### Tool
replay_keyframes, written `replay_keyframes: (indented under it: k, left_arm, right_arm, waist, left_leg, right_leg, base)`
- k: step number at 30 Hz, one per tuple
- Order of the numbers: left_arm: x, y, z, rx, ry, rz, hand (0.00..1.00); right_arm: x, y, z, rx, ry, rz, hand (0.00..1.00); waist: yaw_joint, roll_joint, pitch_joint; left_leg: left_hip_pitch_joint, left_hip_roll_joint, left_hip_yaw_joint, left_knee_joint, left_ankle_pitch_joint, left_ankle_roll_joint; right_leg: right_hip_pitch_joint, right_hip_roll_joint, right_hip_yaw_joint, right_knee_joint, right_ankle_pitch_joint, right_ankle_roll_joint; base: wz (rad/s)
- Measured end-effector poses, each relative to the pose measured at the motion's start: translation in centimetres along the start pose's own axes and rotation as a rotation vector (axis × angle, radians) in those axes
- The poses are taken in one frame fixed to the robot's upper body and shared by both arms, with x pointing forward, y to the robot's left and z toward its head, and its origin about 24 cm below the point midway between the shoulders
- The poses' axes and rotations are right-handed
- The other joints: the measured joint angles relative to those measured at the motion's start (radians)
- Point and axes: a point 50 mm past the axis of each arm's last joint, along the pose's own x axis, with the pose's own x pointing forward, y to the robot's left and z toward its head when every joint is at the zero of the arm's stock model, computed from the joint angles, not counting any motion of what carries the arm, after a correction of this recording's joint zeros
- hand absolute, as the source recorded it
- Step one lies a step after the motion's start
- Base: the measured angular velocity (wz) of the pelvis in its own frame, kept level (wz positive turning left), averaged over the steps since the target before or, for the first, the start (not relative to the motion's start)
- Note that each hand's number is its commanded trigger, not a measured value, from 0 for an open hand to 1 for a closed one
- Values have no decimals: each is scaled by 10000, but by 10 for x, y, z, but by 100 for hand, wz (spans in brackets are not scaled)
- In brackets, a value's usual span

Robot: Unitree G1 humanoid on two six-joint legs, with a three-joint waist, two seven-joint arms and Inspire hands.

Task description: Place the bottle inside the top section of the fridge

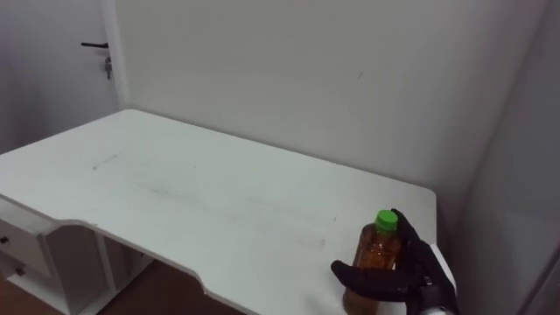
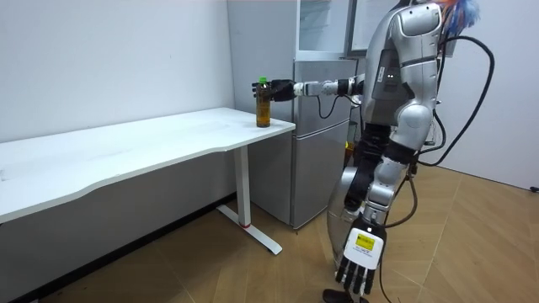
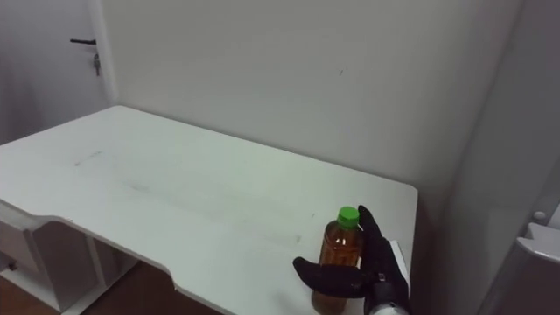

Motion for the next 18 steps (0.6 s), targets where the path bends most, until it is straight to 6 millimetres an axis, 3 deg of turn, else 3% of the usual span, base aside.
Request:
replay_keyframes:
  k: [7,18]
  left_arm:
    - [0,0,-2,26,31,-11,0]
    - [-2,2,-7,66,4,102,0]
  right_arm:
    - [0,-5,-17,-334,697,-248,0]
    - [-1,-13,-36,578,1796,-1061,0]
  waist:
    - [94,-38,-2]
    - [290,-25,3]
  left_leg:
    - [-58,-68,-81,141,-38,91]
    - [-54,-146,-220,139,-33,156]
  right_leg:
    - [10,-107,-173,123,-16,66]
    - [18,-159,-177,115,-33,103]
  base:
    - [5]
    - [4]
